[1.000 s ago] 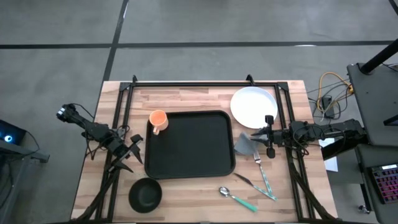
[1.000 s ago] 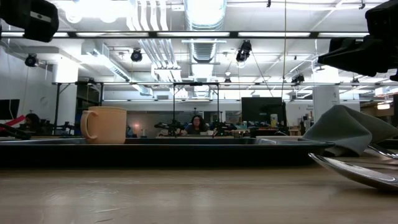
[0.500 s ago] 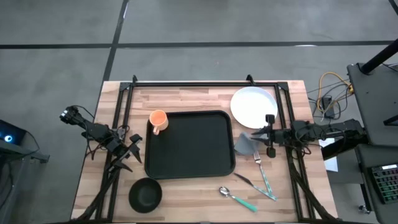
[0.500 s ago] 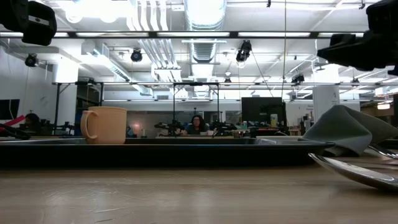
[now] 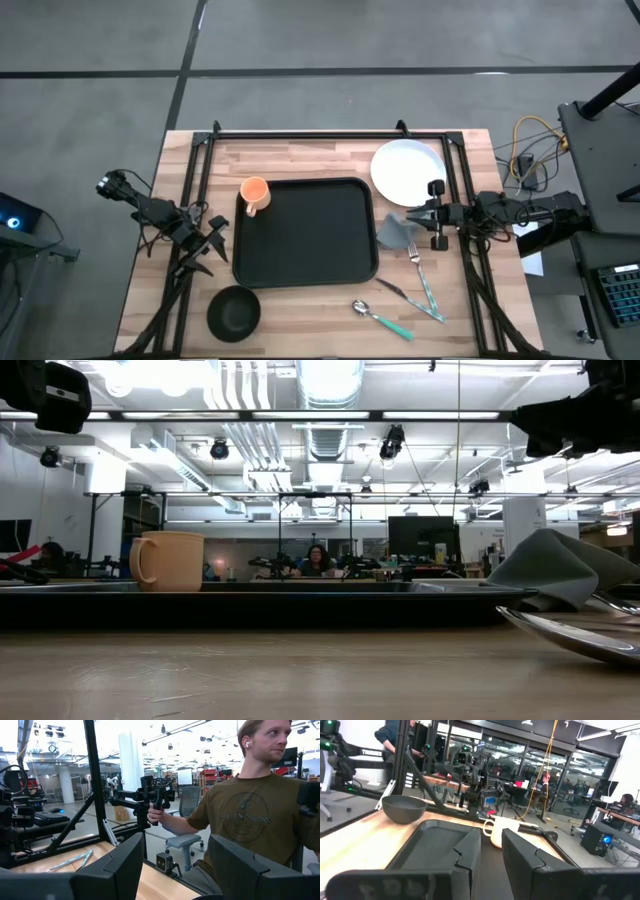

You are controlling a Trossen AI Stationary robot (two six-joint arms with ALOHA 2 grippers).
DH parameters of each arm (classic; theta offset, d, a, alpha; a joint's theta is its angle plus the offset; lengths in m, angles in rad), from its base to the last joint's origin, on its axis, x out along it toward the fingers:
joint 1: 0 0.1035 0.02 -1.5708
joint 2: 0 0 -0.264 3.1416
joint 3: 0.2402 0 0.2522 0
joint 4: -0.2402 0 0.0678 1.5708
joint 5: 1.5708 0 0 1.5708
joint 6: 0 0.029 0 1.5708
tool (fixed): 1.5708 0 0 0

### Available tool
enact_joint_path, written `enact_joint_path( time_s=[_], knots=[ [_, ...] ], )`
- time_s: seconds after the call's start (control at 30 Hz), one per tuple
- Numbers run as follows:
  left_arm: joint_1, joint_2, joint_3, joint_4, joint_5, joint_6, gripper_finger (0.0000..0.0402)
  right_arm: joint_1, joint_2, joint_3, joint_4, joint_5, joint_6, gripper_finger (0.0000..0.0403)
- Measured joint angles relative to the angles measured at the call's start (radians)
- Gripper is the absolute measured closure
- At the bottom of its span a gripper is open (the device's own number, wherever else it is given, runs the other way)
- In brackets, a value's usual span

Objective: Set up tray
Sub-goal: Put the white plate on the black tray

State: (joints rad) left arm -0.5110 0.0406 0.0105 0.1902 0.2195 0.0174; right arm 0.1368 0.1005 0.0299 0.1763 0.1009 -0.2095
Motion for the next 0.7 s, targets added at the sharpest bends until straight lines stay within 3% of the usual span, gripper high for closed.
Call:
enact_joint_path(
  time_s=[0.5, 0.7],
  knots=[
    [0.000, 0.000, 0.000, 0.000, -0.001, 0.000, 0.0200, 0.000, 0.000, 0.000, 0.030, 0.005, 0.000, 0.0335],
    [0.000, 0.000, 0.000, 0.000, -0.001, 0.000, 0.0200, 0.000, 0.000, 0.000, 0.001, 0.095, -0.026, 0.0330]
  ],
)
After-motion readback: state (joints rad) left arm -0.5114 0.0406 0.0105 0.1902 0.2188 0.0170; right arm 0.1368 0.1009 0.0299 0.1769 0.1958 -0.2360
